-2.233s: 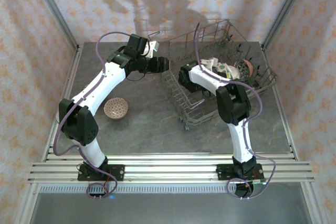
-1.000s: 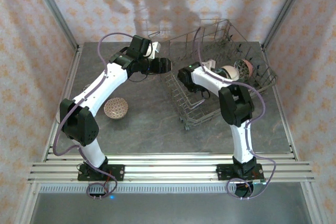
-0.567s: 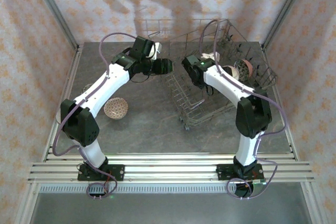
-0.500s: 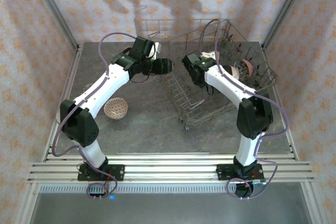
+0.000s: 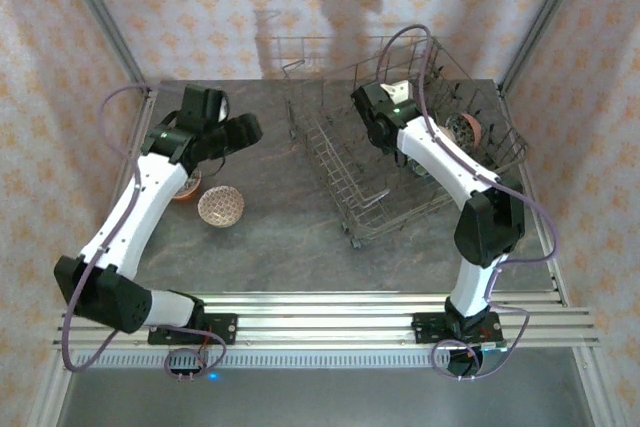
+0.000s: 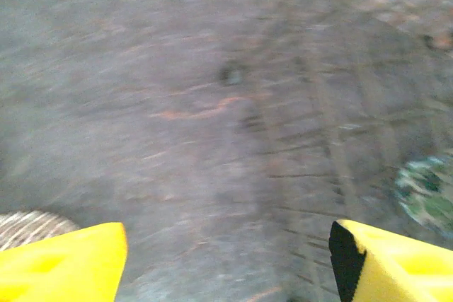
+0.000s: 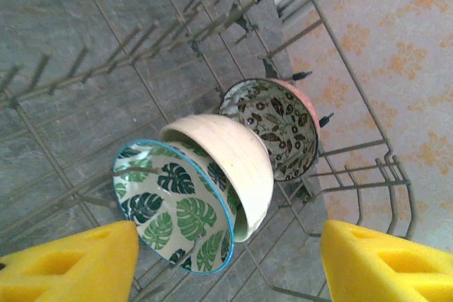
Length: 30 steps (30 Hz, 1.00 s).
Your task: Load the bowls into the dish rack
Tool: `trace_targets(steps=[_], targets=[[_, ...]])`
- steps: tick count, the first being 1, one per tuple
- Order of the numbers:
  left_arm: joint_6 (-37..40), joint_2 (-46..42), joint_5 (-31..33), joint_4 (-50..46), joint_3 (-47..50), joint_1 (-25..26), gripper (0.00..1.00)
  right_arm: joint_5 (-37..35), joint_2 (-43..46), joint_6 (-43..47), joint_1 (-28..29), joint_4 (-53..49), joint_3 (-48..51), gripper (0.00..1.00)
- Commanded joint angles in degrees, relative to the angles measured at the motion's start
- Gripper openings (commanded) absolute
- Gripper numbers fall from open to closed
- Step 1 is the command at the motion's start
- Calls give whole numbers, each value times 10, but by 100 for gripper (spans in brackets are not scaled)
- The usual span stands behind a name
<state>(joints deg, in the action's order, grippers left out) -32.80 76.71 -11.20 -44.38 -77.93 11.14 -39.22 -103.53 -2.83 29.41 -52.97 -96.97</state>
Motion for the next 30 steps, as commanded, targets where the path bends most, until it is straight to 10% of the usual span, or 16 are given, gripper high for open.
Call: trace_targets(steps=[1, 30], targets=[[-64, -30, 27, -56, 90, -33, 77, 9, 20, 19, -5, 0, -26, 68], [-141, 25, 13, 79, 329, -106, 57, 20, 7, 32, -8, -18, -39, 68]])
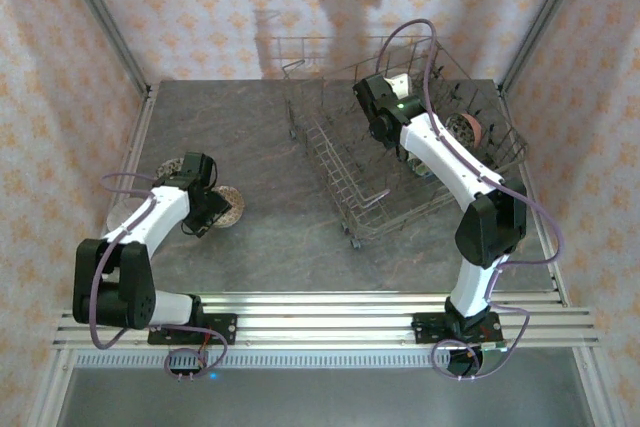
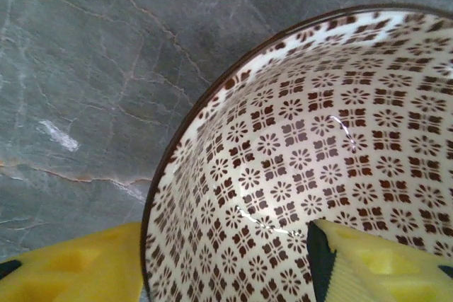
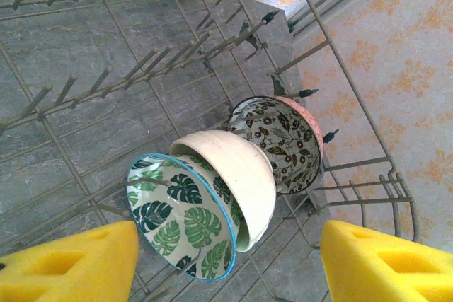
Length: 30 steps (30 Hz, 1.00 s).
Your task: Load the bowls into the dish rack
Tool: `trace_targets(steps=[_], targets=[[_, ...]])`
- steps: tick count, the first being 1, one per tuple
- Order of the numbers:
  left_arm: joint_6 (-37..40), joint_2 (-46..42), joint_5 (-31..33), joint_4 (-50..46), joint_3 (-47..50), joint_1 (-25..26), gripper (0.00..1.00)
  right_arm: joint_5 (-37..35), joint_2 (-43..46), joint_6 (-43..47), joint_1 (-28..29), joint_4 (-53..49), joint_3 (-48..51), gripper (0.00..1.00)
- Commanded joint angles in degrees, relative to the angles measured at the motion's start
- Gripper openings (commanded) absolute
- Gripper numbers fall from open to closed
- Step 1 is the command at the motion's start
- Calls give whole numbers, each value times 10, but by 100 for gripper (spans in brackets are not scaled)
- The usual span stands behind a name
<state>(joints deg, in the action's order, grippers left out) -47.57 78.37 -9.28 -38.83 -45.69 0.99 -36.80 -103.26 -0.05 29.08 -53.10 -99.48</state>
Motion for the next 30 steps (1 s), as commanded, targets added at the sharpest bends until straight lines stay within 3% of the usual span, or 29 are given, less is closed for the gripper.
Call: trace_targets(steps=[1, 6, 16, 24, 30], targets=[[10, 11, -9, 27, 8, -5, 54, -3, 3, 5, -4, -17, -15, 68], [19, 10, -21, 36, 9, -5, 30, -5, -2, 6, -4, -17, -24, 68], [39, -39, -74, 81, -2, -2, 1, 11, -22, 2, -4, -38, -66, 68], [75, -99, -79, 97, -98, 18, 0, 113, -42, -5, -7, -79, -157, 68], [128, -67, -67, 104, -242, 64, 0, 229, -55, 5, -8, -109, -247, 65]])
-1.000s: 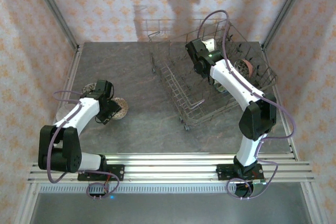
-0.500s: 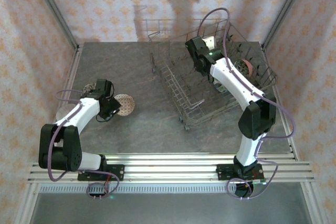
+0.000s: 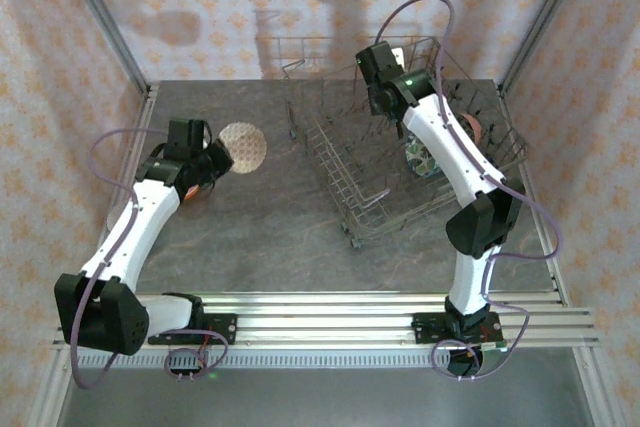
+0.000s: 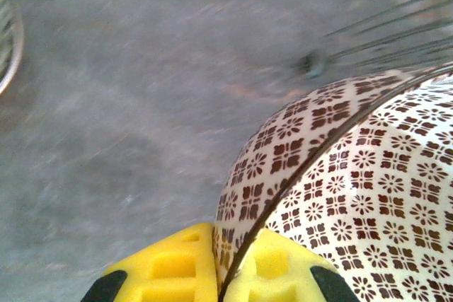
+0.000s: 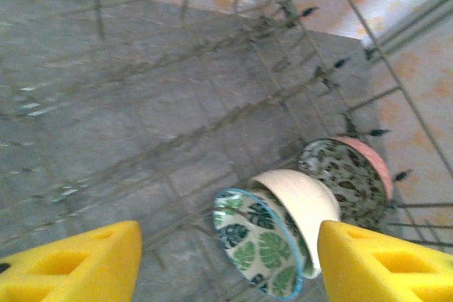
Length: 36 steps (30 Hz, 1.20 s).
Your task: Load the bowls into the dish rack
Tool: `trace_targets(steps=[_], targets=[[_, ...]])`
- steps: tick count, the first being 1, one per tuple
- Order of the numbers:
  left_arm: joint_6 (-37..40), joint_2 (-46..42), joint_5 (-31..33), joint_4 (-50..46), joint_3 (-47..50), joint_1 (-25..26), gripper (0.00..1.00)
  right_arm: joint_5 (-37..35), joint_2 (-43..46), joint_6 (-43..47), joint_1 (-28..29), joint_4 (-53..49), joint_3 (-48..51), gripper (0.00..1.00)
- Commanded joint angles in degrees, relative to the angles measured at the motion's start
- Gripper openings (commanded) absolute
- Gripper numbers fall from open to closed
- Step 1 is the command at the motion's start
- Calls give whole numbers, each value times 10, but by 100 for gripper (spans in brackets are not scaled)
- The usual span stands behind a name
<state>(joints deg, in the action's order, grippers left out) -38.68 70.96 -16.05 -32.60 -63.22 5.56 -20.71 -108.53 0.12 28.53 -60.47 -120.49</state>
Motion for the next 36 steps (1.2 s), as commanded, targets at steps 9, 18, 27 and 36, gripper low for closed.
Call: trace_targets(steps=[9, 18, 27, 36], targets=[[100, 134, -5, 68, -283, 86, 0, 232, 44, 20, -2, -21, -93, 61], [111, 250, -15, 61, -421, 144, 0, 360, 135, 16, -2, 67, -17, 54], [120, 296, -24, 45, -487, 191, 0, 329, 134, -22, -2, 94, 9, 48], [126, 292, -13, 38, -488, 216, 0, 301, 114, -45, -3, 98, 9, 40]])
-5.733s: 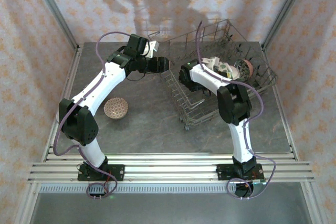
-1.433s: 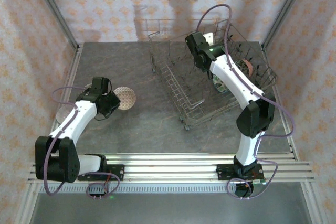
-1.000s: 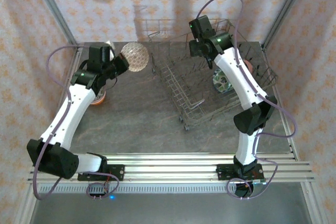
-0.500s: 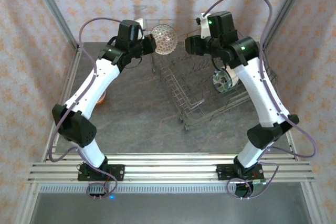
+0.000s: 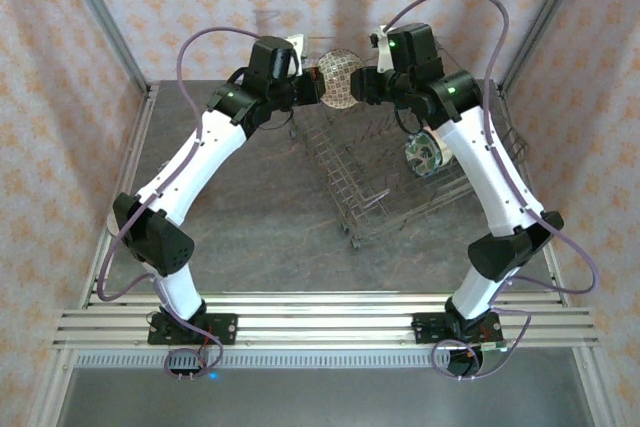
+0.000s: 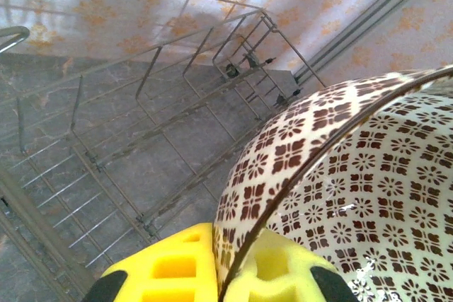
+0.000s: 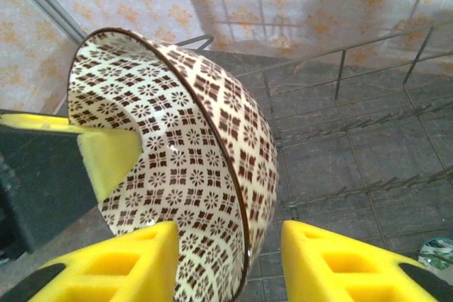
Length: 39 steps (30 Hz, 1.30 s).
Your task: Load the bowls into the dish rack
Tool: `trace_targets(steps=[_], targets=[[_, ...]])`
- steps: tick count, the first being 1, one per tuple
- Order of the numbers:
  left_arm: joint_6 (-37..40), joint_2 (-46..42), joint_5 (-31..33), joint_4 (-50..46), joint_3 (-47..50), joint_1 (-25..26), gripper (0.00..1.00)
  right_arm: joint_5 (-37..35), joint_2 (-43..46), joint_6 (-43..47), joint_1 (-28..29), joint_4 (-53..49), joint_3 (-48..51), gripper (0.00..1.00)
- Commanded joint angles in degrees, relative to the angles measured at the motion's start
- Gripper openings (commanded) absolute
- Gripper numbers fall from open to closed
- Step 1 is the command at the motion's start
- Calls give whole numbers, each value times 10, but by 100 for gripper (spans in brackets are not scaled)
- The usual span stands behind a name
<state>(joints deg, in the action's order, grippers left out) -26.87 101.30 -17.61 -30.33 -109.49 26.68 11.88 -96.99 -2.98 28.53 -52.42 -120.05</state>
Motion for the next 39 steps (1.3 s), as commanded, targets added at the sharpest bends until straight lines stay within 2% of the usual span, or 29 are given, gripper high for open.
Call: trace_targets(steps=[1, 8, 13, 17, 21, 23, 28, 31, 34, 39], targets=[[9, -13, 4, 13, -24, 6, 0, -33, -1, -17, -2, 17, 8, 37], [8, -14, 13, 4, -20, 12, 0, -35, 8, -25, -2, 33, 29, 16], [8, -11, 6, 1, -26, 20, 0, -61, 7, -31, -3, 23, 33, 9], [10, -9, 0, 1, -30, 24, 0, -64, 8, -34, -2, 25, 37, 8], [7, -7, -1, -5, -31, 25, 14, -76, 9, -43, -3, 30, 39, 4], [6, -6, 2, -8, -30, 26, 16, -79, 9, -47, -2, 32, 39, 0], [6, -3, 3, -14, -33, 25, 38, -85, 11, -57, -3, 36, 42, 0], [9, -5, 5, -16, -36, 25, 48, -102, 14, -65, -3, 37, 46, 0], [13, -10, 13, -18, -36, 24, 55, -131, 21, -72, -3, 36, 53, 0], [14, -25, 24, -21, -25, 15, 60, -194, 31, -80, -4, 24, 72, 0]])
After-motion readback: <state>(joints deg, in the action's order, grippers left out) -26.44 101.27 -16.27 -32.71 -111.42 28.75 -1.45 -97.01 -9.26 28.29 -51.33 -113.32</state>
